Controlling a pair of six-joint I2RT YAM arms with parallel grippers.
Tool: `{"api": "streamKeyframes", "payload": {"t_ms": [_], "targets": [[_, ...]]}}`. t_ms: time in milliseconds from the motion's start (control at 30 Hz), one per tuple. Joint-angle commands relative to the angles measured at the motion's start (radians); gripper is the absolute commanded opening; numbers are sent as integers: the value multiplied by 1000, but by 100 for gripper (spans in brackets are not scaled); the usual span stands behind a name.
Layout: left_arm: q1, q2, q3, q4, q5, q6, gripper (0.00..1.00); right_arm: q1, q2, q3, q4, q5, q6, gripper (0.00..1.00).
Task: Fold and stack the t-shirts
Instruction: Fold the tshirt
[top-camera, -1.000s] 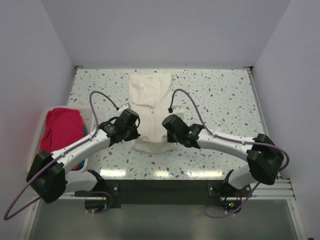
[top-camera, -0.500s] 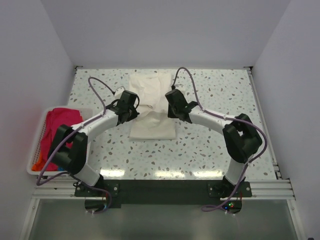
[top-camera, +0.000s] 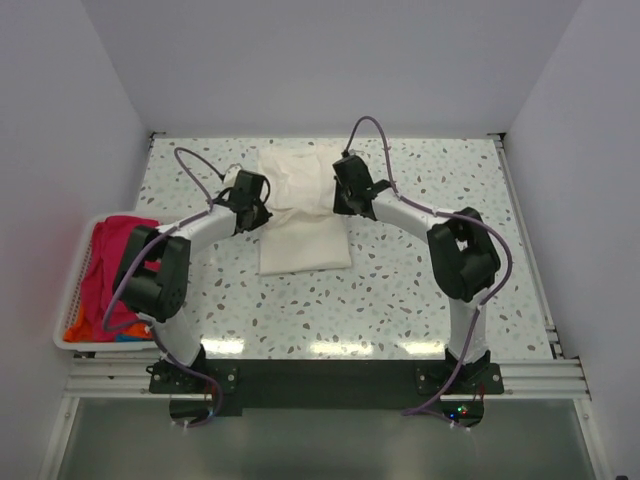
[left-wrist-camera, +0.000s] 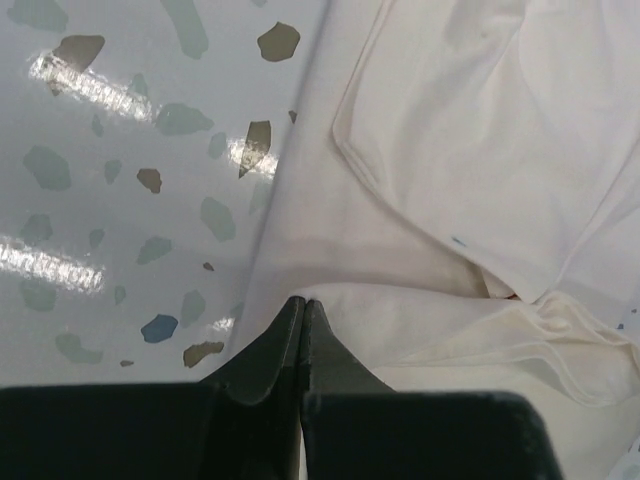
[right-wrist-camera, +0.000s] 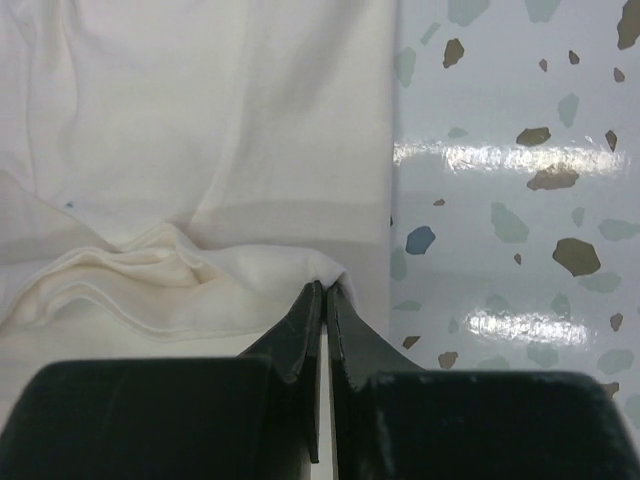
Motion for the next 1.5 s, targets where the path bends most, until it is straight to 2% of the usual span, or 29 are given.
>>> {"api": "streamKeyframes", "payload": {"t_ms": [0,67,100,133,200,267,367,400,533,567,600,667,933,1067,1100,1200,1300,1467], "targets": [[36,38,72,86,41,58,1,-23,34,104,-16,-22,-39,5],[50,40,78,93,64,67,15,-31,43,124,-30,-30,-46,21],[68,25,77,97,70,69,34,-43,42,135,-42,-36,-49,37],[78,13,68,106,77,78,47,-49,36,141,-51,-42,-52,44],[96,-39,63,125,95,98,68,-62,10,155,-87,-27,-66,57],[99,-95,66,113,81,121,72,-62,-15,154,-125,-10,-79,58],[81,-138,40,79,87,122,67,-52,-88,91,-116,-42,-64,56],[57,-158,31,61,86,118,57,-49,-122,39,-89,-53,-58,55],[-46,-178,-34,83,69,98,30,-31,-153,-55,-15,-123,-24,41],[-63,-158,-35,92,66,96,24,-28,-144,-58,5,-137,-21,36],[-89,-144,-32,103,66,95,15,-26,-129,-37,1,-169,-20,33],[-96,-91,-11,112,104,93,4,-25,-73,-3,-4,-212,-24,27],[-73,98,142,180,166,168,2,-28,115,176,42,-400,-9,23],[-28,187,209,179,189,182,6,-43,200,276,21,-424,-1,22],[-8,196,221,180,187,184,10,-48,218,295,21,-426,3,22],[25,238,236,174,196,188,15,-80,247,312,31,-455,32,21],[39,288,275,136,199,202,15,-111,278,310,31,-473,51,19],[49,331,250,106,190,188,10,-160,275,232,76,-493,80,18]]}}
